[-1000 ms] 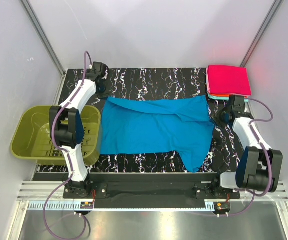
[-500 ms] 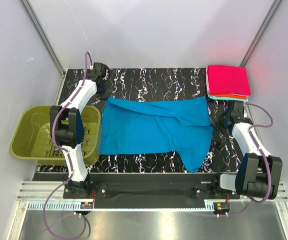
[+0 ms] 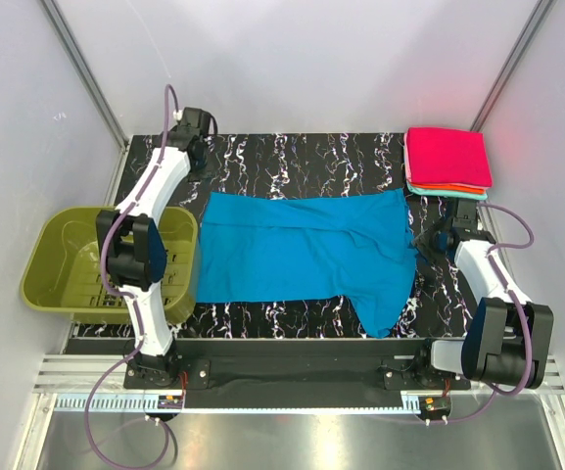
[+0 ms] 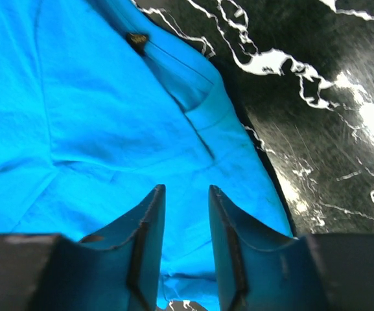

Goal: Fold and stack the t-shirts
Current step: Fold the tshirt

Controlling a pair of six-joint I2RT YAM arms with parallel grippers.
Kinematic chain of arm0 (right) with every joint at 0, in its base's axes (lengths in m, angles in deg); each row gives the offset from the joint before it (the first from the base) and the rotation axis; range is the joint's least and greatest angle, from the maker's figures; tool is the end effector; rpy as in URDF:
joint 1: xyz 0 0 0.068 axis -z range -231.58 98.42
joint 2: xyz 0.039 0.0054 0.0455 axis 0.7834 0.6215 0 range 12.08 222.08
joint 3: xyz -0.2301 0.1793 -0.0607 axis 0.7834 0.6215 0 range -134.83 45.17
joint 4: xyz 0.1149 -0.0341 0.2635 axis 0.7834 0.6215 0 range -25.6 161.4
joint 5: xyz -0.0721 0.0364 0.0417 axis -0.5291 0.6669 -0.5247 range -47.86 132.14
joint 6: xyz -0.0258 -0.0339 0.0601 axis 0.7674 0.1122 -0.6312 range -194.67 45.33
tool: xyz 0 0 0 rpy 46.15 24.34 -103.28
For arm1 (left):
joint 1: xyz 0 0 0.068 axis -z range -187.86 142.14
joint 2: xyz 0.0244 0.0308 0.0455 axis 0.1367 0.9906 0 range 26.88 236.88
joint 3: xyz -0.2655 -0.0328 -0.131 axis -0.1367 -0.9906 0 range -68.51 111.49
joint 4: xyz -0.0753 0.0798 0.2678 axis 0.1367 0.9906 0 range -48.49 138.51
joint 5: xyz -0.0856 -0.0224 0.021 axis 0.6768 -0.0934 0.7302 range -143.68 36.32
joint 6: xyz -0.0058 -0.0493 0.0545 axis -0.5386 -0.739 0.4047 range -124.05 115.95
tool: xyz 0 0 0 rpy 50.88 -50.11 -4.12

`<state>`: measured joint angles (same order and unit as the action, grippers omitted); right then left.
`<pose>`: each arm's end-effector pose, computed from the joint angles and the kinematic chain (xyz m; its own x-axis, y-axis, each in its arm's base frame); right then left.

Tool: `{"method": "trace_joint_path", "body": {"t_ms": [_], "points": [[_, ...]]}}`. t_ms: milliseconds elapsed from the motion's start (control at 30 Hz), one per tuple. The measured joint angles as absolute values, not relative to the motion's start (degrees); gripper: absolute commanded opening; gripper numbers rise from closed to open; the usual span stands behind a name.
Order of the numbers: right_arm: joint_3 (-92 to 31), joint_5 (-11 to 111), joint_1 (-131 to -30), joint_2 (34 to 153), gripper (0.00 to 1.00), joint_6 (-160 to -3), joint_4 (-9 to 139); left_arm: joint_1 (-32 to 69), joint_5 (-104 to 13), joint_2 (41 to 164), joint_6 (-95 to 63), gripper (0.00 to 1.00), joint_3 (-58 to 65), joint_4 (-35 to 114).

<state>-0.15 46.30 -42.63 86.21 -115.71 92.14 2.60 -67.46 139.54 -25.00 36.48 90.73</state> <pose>0.2822 -0.0398 0.1996 -0.5458 0.7488 -0.3760 0.6284 0.6626 0.4075 0.4796 -0.0736 0.2916 -0.7865 -0.2080 -0.5816 -0.2494 0.9684 -0.0090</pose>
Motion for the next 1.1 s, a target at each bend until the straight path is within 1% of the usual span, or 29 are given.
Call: {"method": "trace_joint_path", "body": {"t_ms": [33, 133, 233, 333, 400, 500, 633, 800, 933, 1067, 1100], "points": [[-0.17, 46.33, -42.63, 86.21, 0.45, -115.58, 92.6, 3.39, -67.37, 139.54, -25.02, 0.28, 37.2, 90.77], [-1.37, 46.55, -42.6, 87.06, 0.47, -114.92, 94.11, 5.97, -65.76, 139.45, -25.04, 0.28, 37.9, 90.77], [-5.16, 47.77, -42.6, 91.11, 0.47, -113.3, 94.18, 9.62, -62.91, 139.43, -25.41, 0.28, 37.79, 90.92], [-8.67, 48.69, -42.54, 96.35, 0.44, -112.14, 93.89, 14.16, -60.25, 138.95, -25.7, 0.28, 35.99, 90.18], [-10.05, 49.56, -42.52, 99.76, 0.41, -112.03, 93.63, 17.38, -58.94, 138.34, -26.16, 0.29, 33.5, 89.3], [-10.05, 50.22, -42.52, 102.8, 0.41, -112.56, 93.65, 21.53, -56.23, 137.2, -27.29, 0.29, 28.13, 87.18], [-8.52, 48.01, -42.49, 103.24, 0.41, -113.35, 93.78, 23.21, -54.45, 135.65, -29.2, 0.29, 19.4, 84.89], [-5.2, 43.79, -40.94, 103.24, 0.41, -114.13, 93.98, 24.15, -56.92, 135.63, -31.45, 0.28, 10.31, 82.81], [-4.43, 43.24, -36.11, 103.11, 0.41, -113.96, 94.63, 26.95, -60.62, 135.63, -33.59, 0.28, 4.28, 82.05], [-4.24, 42.59, -31.89, 102.71, 0.41, -113.54, 95.29, 30.58, -64.4, 132.98, -36.32, 0.3, 0.78, 80.47], [-4.06, 42.2, -31.33, 102.43, 0.4, -113.41, 95.55, 31.3, -65.32, 132.43, -36.98, 0.3, -0.09, 80.37]]}}
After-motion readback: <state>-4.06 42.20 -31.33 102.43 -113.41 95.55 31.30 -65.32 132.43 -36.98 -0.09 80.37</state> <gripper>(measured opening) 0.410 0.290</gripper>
